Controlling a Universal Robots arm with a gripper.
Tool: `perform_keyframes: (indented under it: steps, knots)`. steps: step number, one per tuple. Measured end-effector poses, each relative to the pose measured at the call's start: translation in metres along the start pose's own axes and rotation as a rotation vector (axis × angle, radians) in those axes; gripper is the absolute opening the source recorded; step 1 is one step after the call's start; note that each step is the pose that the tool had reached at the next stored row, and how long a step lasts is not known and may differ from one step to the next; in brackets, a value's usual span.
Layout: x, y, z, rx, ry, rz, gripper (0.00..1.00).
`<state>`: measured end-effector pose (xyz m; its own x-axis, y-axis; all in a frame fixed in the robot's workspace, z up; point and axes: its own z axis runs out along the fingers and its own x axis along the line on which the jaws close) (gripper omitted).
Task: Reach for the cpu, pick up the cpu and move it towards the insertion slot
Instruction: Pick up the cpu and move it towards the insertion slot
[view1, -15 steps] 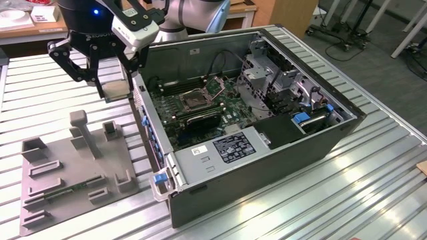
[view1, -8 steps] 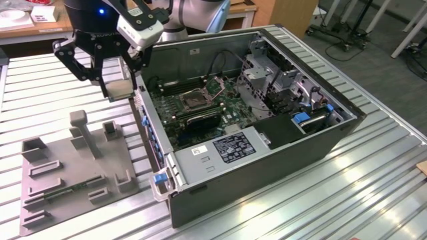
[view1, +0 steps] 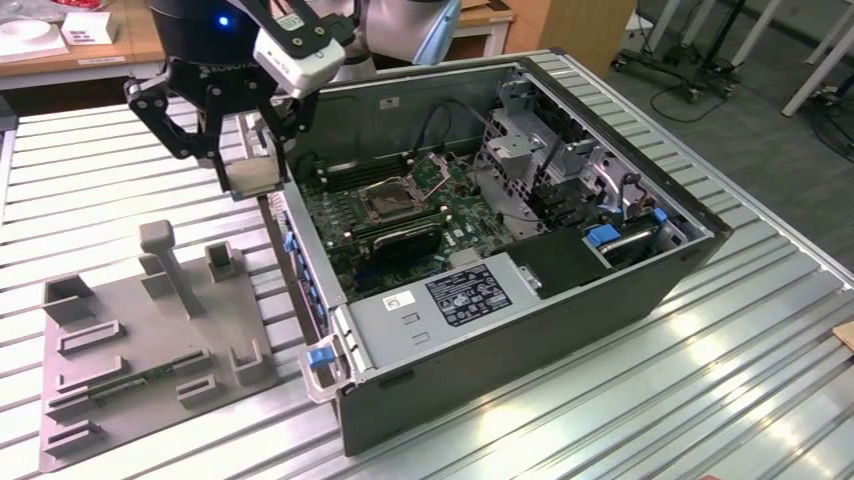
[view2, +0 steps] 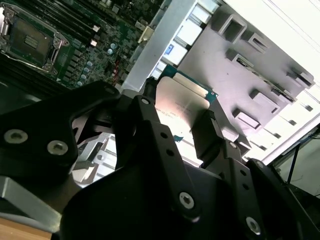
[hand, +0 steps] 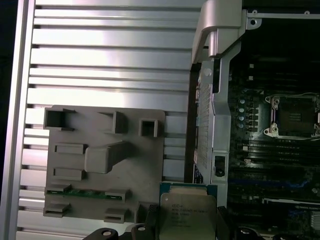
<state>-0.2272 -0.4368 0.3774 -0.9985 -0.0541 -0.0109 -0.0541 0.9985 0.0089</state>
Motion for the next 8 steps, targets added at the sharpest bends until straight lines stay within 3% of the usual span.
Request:
perform_keyframes:
  steps: [8]
  knots:
    - [-0.0121,-0.0007,0.0001,0.0000,0.0000,0.000,0.54]
